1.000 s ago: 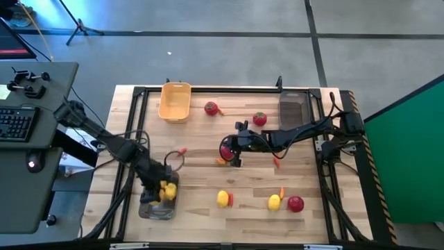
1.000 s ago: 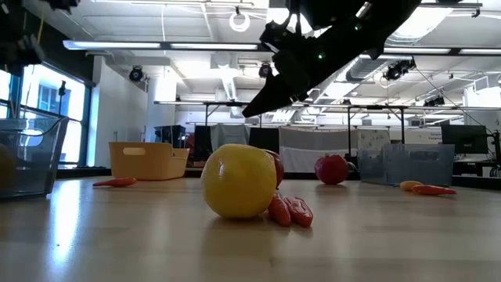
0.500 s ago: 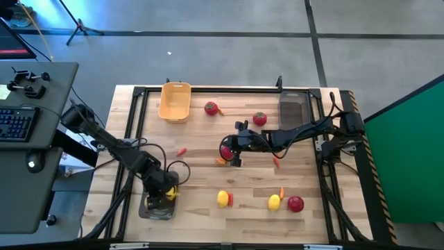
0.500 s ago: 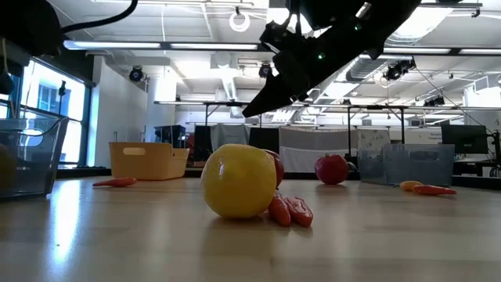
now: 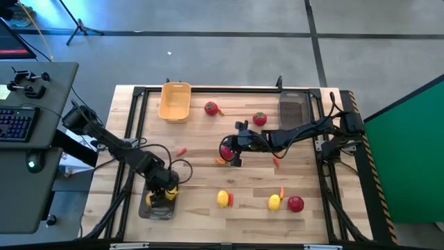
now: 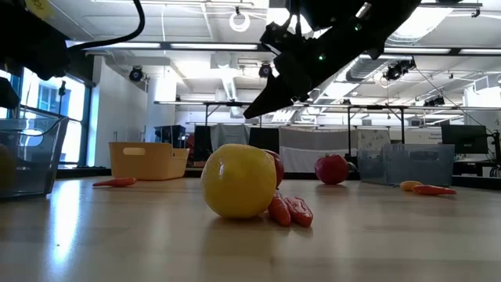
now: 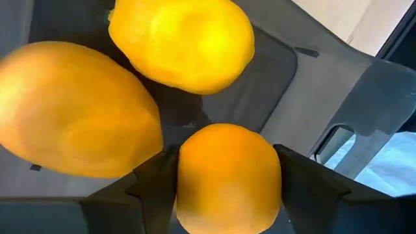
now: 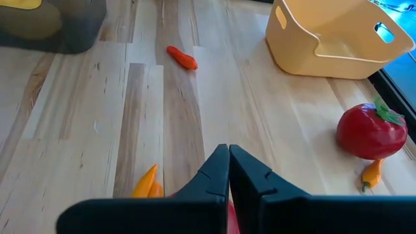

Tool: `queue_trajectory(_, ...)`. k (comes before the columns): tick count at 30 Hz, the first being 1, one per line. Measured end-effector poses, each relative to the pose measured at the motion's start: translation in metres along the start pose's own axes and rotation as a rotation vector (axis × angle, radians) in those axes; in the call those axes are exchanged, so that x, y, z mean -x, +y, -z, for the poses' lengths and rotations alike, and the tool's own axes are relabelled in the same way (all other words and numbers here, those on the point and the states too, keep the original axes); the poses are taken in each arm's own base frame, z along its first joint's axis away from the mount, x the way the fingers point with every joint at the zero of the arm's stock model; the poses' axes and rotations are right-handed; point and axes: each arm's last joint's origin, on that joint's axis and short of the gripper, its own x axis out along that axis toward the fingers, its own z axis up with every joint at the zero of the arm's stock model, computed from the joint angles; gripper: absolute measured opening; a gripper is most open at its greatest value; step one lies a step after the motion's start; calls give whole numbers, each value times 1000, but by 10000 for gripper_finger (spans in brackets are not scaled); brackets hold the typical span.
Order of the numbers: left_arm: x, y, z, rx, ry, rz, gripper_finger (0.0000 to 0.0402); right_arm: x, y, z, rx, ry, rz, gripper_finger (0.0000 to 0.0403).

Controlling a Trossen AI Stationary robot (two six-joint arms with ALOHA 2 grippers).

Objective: Sort produce into baskets
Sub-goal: Put the lemon into the bottom gray bin

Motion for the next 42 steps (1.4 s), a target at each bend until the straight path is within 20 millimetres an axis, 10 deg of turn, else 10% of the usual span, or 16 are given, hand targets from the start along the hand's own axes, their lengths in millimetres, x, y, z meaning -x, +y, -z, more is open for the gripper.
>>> queue_trajectory(16,9,-2,1,-118,66,15,237,3,0,-1,-11,2,-2,0)
queue_trajectory(25,40,0,-18,-344,-59,46,129,39,3,-11,-64,51,-42,0)
queue_trajectory(32,61,21,-57,-509,-307,61,13,67,26,-1,-205,229,-116,1)
queue_trajectory(42,92,35,-106,-695,-851,53,2,105,64,24,-467,581,-201,108)
